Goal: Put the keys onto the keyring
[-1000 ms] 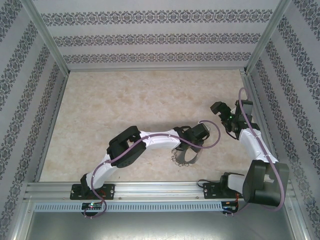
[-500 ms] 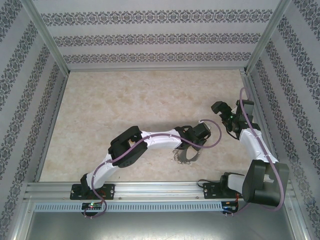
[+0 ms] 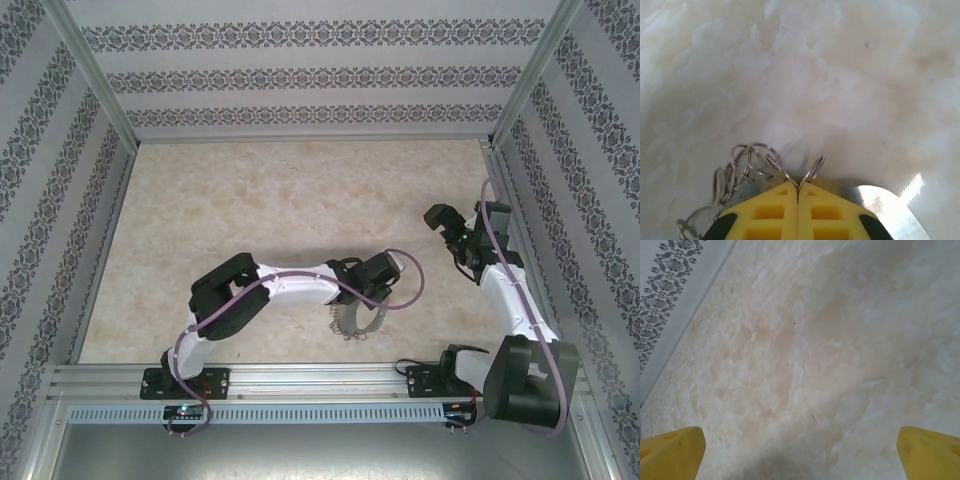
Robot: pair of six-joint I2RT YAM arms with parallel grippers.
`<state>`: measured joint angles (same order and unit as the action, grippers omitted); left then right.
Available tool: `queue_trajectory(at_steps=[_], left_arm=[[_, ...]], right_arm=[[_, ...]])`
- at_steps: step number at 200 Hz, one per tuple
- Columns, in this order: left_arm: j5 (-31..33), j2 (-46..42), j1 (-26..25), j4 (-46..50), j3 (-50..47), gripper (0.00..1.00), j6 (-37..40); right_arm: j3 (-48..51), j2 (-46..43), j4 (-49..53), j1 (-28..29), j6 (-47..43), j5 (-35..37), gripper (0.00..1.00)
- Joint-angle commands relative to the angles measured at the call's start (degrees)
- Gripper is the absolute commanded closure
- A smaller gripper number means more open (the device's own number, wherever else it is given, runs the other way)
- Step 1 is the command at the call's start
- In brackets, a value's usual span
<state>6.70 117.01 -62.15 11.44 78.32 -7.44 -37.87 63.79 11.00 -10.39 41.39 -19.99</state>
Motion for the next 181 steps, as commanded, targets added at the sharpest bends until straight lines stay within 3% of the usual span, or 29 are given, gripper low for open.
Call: queue_trajectory(at_steps=[1,41,111,181], left_arm=[[-2.72,-5.68,0.80,-2.51,-4.23,1.00,7.32],[-10.91,-13.36,6.30,-7.03,-13.42,1.00,9.26],[-23.65,-23.80,15.82,-12.15,-21.80,1.00,12.61],[-31.08,-26.16,21.05,-7.64,-18.02,1.00,14.17]], right_arm=[[3.04,-2.42,0.90,-0.16,-1.73,-1.45,0.02],[8.42,-6.16,-2.78,0.99,-0.50,-6.12,0.05],[8.34,-2.72,-6.74,8.87,-2.95,-4.34,0.09],[4.64,8.04,-11.52,13.42,-5.06,-3.88,0.10]])
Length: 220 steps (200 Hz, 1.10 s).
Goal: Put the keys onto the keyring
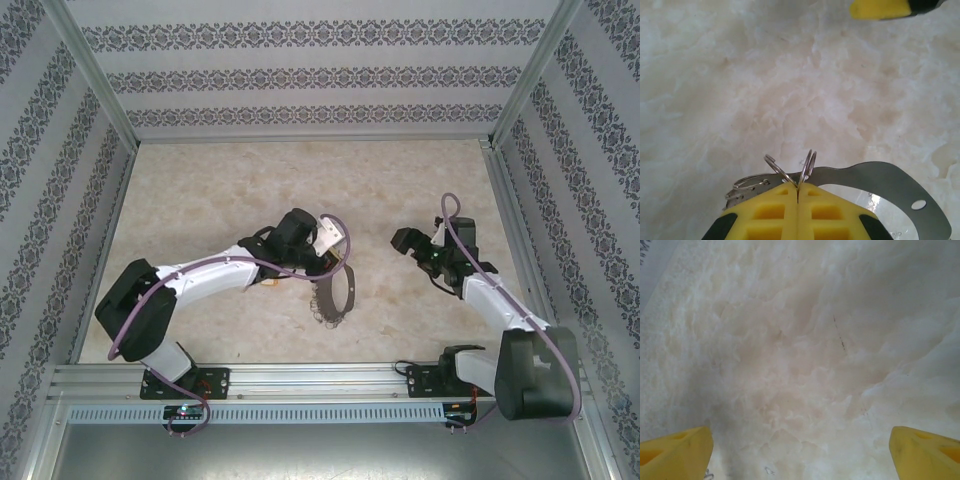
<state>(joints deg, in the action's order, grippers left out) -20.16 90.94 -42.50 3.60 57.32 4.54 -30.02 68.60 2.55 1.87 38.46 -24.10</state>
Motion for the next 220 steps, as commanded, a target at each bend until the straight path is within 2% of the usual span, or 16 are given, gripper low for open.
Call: queue_trajectory(at_steps=[1,38,136,189,220], left_arm=[[-4.25,-0.03,1.43,0.24,3.11,1.00,2.21],[-5.49,0.48,2.57,1.15,5.07,1.00,2.92],[-5.72,-2.40,5.19,0.53,3.51,1.00,2.99],[1.92,-1.82,7.27,-4.33,2.42,1.00,-3.04],[7.30,-1.56,8.46,-4.83,3.49,1.00,-4.60]], right_arm=[[-3.29,3.35,-3.07,1.23,-2.15,0.17,0.10],[-5.51,6.01,-4.40,2.44,-1.81,-0.23,0.11],[-5.14,4.18,-3.78,5.18,-2.46,1.69,0.13],[-5.22,1.50,-0.42,7.72,-4.57,1.29,0.19],[-4.63,-1.52,1.34,11.76,-6.01,1.14,0.22]])
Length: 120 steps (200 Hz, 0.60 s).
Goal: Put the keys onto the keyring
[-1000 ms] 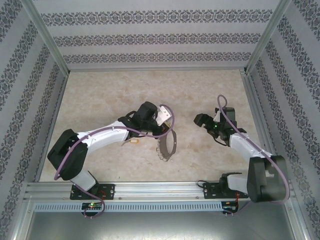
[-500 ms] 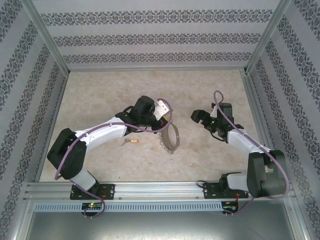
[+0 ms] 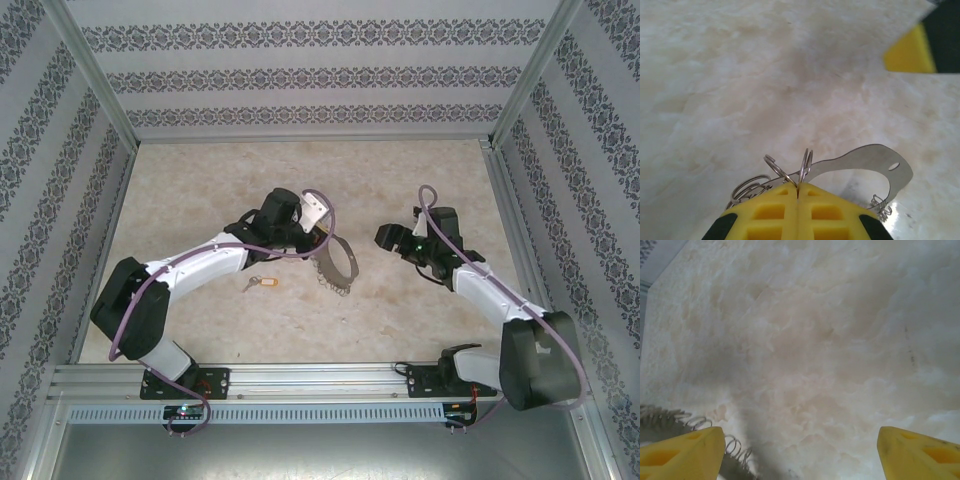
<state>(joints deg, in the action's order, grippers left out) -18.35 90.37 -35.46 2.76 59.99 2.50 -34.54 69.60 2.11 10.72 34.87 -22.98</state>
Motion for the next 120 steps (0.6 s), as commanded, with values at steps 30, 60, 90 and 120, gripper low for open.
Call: queue_trajectory(at_steps=[30,60,90,120], left_arm=[[11.01,-0.65,2.65,-3.10,3.08,1.00,-2.99],[14.56,-0.37,4.77,-2.26,5.01,1.00,-2.76],[16.06,-0.20,7.25,-1.46,6.44,1.00,-2.77],[16.94,-0.77,9.77,-1.30,7.34,1.00,-2.81]], right_arm=[[-0.49,-2.46,2.71,10.07,-4.37,1.79,0.25],[-2.96,0.67,3.42,17.42,-7.57,2.24,0.32],[-7.86,6.59,4.74,25.27,-11.50,4.96,0.40],[-13.00,14.05,3.68,30.86,-14.99,7.46,0.45]])
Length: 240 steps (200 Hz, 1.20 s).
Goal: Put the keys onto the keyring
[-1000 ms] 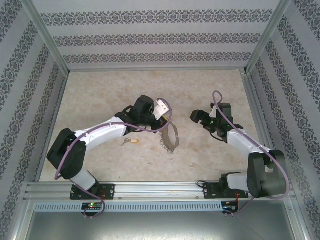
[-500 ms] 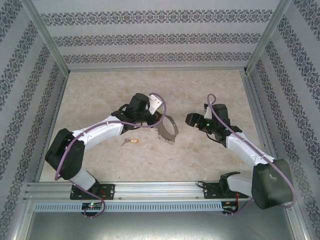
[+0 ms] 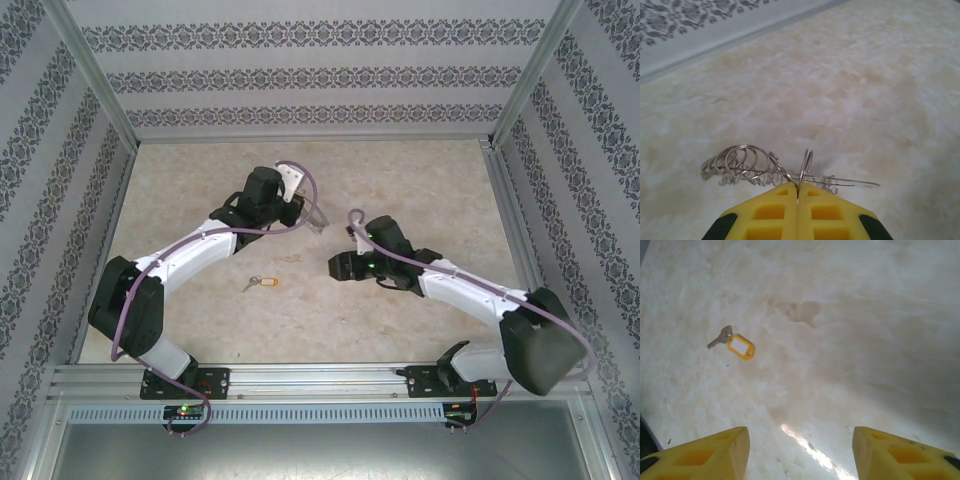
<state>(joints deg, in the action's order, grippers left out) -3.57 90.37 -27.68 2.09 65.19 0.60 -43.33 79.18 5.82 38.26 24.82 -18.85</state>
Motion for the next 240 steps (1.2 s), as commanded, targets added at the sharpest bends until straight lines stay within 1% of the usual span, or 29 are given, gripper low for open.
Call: queue_trajectory(at_steps=[1,30,47,85,128,141,152,165,240], left_arm=[[2.12,-0.74,2.09,-0.56,2.18,1.00,-0.89],[2.16,-1.42,4.75,0.36,3.06,1.00,-0.60],[2.63,-2.10,6.28,0.62,3.10,1.00,-0.43],[2.52,-3.70,10.10,1.87,3.23,1.00,-0.60],[3.29,-4.89,12.92,3.99,3.42,1.00,0.10],[3.23,-5.26,13.79,4.45,3.37,1.00,0.01],[3.11,-5.65,14.61,4.77,3.19,1.00,0.01],[3.14,-6.10,15.40,5.21,3.02,1.00,-0.07],[2.08,-8.46,18.39,6.11,1.59,1.00,-0.17]], right_arm=[[-4.39,4.71,-0.03,3.49,-5.08,3.40,0.45],[-10.05,12.57,0.03,7.11,-9.44,3.76,0.55],[-13.05,16.85,-0.17,8.50,-11.28,2.91,0.58],[-18.58,23.42,-0.17,10.57,-13.92,2.26,0.61],[-23.37,29.14,-1.38,11.64,-15.01,1.75,0.62],[-25.03,30.83,-1.69,11.80,-15.02,1.24,0.65],[-26.41,32.23,-2.01,12.05,-15.02,1.01,0.66],[-27.97,33.71,-2.13,12.38,-15.22,0.76,0.70],[-34.42,40.45,-2.33,14.10,-16.24,1.25,0.74]])
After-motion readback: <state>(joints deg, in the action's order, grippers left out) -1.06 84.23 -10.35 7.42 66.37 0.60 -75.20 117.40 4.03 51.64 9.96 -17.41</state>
